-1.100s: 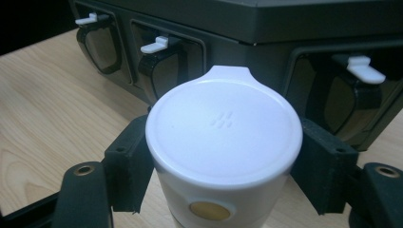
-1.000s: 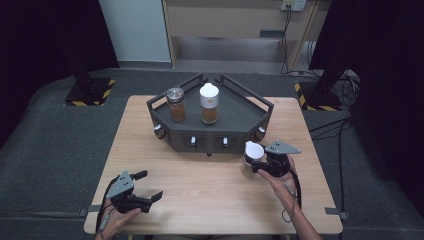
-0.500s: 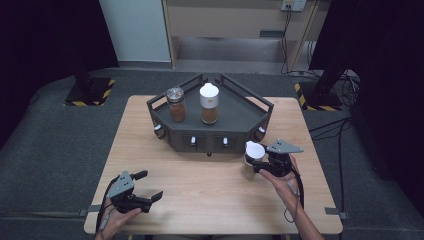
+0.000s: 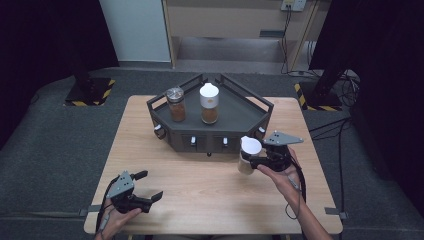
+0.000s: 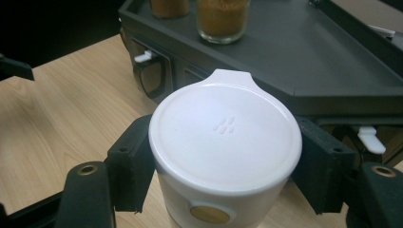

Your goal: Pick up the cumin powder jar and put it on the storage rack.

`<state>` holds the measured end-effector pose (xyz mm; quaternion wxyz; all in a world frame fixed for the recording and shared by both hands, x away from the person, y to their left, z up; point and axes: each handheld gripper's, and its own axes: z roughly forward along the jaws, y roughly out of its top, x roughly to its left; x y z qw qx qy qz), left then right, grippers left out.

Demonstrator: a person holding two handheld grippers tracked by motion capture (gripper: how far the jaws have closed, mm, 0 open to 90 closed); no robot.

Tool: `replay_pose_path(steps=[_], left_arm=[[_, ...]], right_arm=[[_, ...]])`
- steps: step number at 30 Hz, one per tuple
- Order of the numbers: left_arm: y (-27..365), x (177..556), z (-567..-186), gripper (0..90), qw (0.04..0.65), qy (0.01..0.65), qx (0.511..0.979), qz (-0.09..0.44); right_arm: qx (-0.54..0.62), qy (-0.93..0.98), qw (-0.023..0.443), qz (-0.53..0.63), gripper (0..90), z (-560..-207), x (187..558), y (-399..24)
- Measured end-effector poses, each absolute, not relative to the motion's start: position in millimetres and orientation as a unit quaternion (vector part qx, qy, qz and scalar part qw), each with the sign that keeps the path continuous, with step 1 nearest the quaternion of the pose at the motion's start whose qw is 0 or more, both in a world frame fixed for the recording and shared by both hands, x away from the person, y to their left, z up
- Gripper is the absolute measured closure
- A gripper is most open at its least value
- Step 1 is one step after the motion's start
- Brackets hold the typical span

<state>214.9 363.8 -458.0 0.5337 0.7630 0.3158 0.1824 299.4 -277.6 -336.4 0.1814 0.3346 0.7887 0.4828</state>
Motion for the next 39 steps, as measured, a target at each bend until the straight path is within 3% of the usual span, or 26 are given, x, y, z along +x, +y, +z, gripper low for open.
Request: replay_pose_path(steps=[22, 39], left_arm=[[363.6, 215.3, -457.8, 2.6, 0.532, 0.316, 0.764, 0.181], [363.6, 215.6, -457.6, 2.6, 0.532, 0.316, 0.765, 0.18]], right_arm=[[0.346, 0.784, 0.193, 0.478, 30.8, -248.5, 325.0, -264.8], [0.369, 0.771, 0.222, 0.468, 30.8, -212.6, 357.9, -237.0]])
